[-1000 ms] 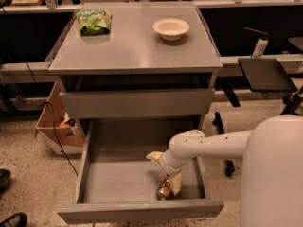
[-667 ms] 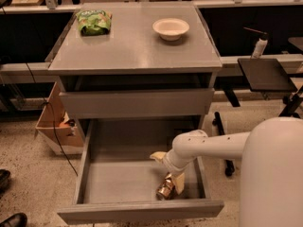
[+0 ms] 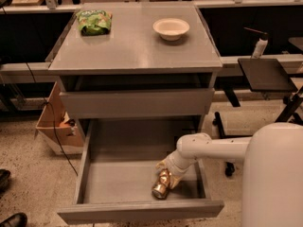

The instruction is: Pick orange can from middle drawer and place on counter

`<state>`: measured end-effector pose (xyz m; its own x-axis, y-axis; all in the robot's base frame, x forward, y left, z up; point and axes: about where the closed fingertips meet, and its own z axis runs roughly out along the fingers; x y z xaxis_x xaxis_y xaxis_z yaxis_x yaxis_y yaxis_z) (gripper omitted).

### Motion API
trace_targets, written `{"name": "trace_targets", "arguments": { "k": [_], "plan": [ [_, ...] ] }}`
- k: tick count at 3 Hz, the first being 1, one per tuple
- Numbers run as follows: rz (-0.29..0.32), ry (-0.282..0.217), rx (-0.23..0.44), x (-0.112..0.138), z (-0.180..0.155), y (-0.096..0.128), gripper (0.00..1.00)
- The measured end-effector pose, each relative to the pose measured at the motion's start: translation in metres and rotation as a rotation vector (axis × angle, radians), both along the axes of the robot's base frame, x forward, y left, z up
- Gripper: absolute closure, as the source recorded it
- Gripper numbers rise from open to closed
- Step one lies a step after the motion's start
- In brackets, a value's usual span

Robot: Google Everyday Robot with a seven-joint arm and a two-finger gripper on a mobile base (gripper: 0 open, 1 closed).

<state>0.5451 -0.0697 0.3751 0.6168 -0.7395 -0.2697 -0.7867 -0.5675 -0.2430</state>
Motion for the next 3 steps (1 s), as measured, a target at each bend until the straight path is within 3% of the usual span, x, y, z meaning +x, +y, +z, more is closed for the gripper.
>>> {"name": "trace_targets", "arguments": {
  "k": [2,3],
  "plan": [
    [-0.039,0.025,0.022,-0.006,-0.006,-0.004,0.86],
    [-0.102,0.017,0.048,-0.002,0.023,-0.01,1.0]
  ]
}}
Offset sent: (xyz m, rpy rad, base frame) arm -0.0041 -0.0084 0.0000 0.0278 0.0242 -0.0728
